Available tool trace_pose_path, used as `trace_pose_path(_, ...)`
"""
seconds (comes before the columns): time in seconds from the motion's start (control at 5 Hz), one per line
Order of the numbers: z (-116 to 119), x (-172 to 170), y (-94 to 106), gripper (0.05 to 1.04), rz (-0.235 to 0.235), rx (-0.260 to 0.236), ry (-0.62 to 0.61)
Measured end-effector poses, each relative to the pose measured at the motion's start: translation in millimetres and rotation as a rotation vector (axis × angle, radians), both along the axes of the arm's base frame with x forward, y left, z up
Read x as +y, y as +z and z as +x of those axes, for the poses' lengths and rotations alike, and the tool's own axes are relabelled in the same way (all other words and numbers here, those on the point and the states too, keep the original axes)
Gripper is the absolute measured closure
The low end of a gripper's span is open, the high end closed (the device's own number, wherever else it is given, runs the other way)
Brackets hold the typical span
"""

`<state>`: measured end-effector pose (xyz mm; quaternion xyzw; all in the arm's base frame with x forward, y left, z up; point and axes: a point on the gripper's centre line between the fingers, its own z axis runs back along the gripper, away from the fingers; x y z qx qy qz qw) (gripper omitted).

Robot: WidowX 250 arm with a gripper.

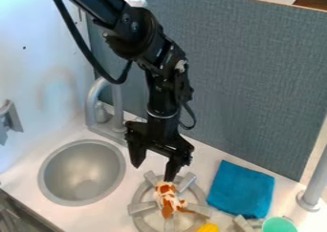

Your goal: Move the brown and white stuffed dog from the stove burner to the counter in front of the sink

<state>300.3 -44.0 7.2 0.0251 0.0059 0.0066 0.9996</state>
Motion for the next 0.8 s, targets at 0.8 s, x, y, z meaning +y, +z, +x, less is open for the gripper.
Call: trace_pose_path(0.8,16.1,-13.0,-48.9,0.083,-0.086,0.122,0.146)
